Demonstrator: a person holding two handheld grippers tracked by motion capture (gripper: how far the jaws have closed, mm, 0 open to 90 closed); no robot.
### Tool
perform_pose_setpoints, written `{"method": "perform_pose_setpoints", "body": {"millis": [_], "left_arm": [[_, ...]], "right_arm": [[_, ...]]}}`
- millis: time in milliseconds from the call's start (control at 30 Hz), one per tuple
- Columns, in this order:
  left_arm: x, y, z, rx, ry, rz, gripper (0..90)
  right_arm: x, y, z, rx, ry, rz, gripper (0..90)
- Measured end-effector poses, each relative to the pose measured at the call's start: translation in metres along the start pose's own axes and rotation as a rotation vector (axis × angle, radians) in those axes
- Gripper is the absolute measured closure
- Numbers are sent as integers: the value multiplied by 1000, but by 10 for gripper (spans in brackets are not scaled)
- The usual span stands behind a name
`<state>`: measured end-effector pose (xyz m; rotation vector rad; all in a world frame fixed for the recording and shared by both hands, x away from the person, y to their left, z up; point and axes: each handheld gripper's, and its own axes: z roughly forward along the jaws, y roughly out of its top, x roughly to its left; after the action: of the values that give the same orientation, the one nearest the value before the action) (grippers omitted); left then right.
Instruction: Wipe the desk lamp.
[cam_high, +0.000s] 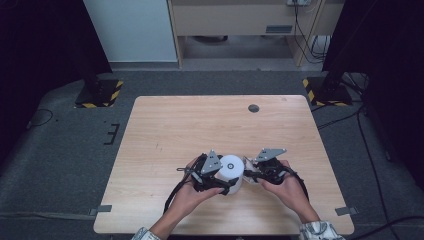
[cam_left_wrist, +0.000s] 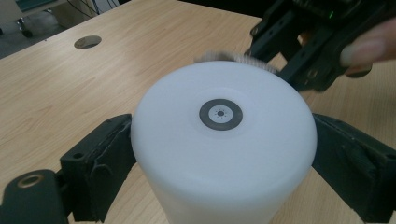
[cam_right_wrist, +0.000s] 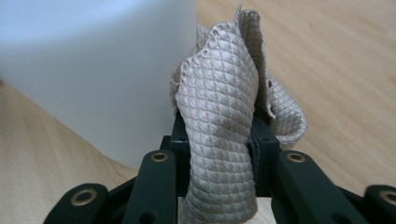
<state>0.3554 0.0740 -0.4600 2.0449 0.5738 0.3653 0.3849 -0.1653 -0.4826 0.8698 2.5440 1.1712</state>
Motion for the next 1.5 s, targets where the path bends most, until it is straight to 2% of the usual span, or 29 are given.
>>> {"method": "perform_pose_setpoints", "body": {"millis": [133,233,467,667,1000,1067,1133,1233,1300,1400,1500], "left_arm": [[-1,0,-2,5,-10,15,84],[-1,0,-3,13,-12,16,85],[-1,0,-4,20,-18,19,85],[0,0,-5,22,-24,19,85],[0,0,-5,24,-27,16,85],[0,0,-5,29,-29,16,85],[0,0,-4,32,-26,19,84],[-1,-2,-2,47,-21,21,82],[-1,-2,-2,52,-19,20,81],[-1,-2,-1,54,-21,18,82],[-1,-2,0,56,-24,19,81]], "right_arm": [[0,10,-17,-85,12,13,696],[0,12,-19,-106,18,14,697],[0,0,4,0,13,2,698],[1,-6,14,64,16,2,697],[1,-9,22,93,10,4,699],[2,-7,18,75,8,2,699],[3,-2,8,28,7,2,699],[2,8,-14,-86,25,40,699],[2,14,-24,-128,26,37,699],[3,14,-26,-133,24,33,699],[4,9,-15,-81,18,24,699]]}}
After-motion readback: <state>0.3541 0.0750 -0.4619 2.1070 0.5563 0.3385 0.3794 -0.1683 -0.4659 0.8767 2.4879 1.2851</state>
